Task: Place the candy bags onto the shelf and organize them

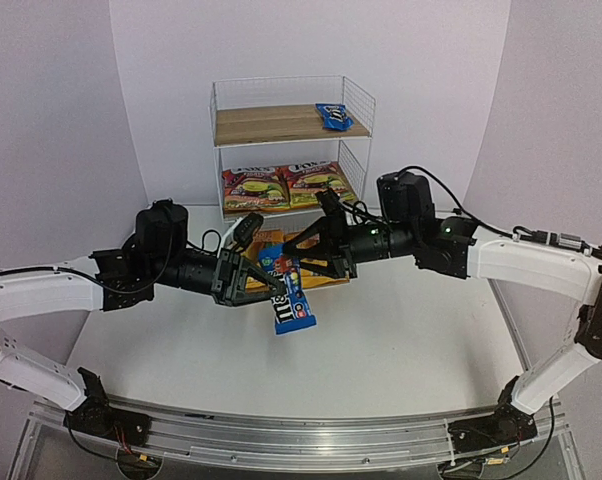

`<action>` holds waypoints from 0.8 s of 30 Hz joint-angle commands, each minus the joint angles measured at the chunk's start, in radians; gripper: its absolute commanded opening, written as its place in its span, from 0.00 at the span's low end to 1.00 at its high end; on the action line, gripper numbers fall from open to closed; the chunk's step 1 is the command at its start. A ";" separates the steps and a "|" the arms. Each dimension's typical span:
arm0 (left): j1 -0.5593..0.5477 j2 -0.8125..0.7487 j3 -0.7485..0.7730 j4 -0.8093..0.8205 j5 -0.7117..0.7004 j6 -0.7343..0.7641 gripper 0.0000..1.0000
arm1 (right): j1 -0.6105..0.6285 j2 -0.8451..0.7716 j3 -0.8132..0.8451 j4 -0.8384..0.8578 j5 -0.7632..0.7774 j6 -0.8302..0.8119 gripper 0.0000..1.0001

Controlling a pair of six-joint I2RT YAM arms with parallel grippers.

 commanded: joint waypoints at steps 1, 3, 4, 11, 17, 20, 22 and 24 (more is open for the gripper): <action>-0.002 -0.037 0.038 -0.115 -0.175 -0.074 0.05 | -0.001 -0.134 -0.033 -0.023 0.112 -0.147 0.49; -0.002 -0.032 0.066 -0.182 -0.239 -0.092 0.06 | -0.002 -0.181 -0.078 -0.039 0.137 -0.201 0.53; -0.002 -0.030 0.073 -0.189 -0.252 -0.097 0.06 | -0.002 -0.199 -0.102 -0.041 0.139 -0.217 0.54; -0.002 -0.006 0.126 -0.185 -0.282 -0.134 0.06 | 0.026 -0.189 -0.164 -0.119 0.034 -0.227 0.54; -0.003 0.021 0.142 -0.163 -0.269 -0.156 0.06 | 0.044 -0.153 -0.171 -0.120 0.046 -0.248 0.52; -0.002 0.024 0.137 -0.154 -0.266 -0.166 0.06 | 0.054 -0.151 -0.166 -0.115 0.063 -0.259 0.49; -0.003 0.027 0.131 -0.154 -0.266 -0.172 0.06 | 0.062 -0.148 -0.163 -0.096 0.072 -0.258 0.47; -0.002 0.027 0.127 -0.119 -0.263 -0.177 0.06 | 0.069 -0.136 -0.162 -0.066 0.064 -0.248 0.45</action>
